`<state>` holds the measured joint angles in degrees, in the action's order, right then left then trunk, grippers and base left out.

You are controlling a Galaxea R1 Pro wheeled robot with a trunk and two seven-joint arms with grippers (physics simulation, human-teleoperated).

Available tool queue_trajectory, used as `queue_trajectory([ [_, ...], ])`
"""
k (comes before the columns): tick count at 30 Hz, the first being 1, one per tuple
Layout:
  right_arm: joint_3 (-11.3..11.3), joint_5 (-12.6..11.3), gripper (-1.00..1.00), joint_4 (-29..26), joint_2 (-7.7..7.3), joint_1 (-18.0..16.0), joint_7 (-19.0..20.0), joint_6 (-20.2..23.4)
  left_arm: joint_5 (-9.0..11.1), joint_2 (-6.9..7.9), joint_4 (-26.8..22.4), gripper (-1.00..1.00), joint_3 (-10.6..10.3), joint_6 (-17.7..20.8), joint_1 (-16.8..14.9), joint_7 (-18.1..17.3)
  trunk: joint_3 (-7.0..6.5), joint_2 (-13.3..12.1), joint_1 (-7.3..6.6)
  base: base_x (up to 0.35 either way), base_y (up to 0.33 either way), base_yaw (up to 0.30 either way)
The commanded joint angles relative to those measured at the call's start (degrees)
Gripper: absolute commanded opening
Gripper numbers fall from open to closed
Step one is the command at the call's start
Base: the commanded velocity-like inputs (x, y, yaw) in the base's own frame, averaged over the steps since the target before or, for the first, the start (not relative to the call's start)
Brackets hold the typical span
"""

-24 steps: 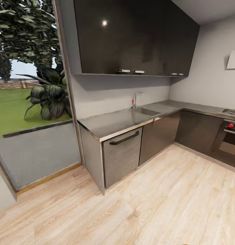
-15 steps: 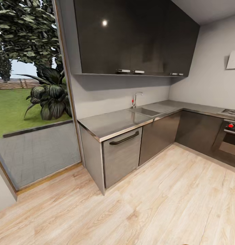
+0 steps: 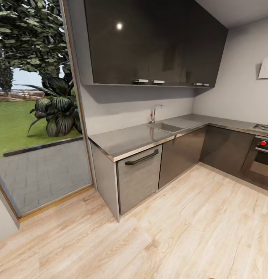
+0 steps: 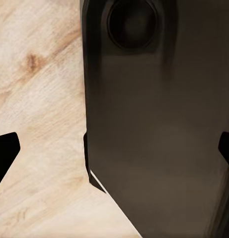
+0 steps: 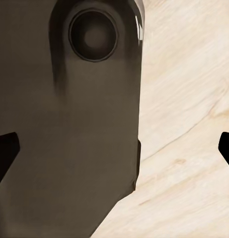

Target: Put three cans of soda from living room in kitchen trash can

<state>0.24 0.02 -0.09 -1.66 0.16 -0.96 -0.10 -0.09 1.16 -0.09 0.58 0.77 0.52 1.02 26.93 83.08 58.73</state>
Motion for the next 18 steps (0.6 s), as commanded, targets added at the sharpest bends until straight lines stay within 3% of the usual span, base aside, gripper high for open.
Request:
queue_trajectory([
  [1,0.0,0.0,1.00,0.0,0.05,0.0,0.0,0.1,0.0,-0.09,-0.1,1.00,-0.1,-0.1,0.0,-0.1,0.00,0.0,0.00,0.000,0.000,-0.053],
  [18,-0.5,-0.2,1.00,0.2,0.23,0.0,0.2,0.6,-0.3,-0.54,-0.7,1.00,-0.6,-1.3,-0.1,-0.3,0.00,0.0,0.00,0.000,0.000,-0.252],
])
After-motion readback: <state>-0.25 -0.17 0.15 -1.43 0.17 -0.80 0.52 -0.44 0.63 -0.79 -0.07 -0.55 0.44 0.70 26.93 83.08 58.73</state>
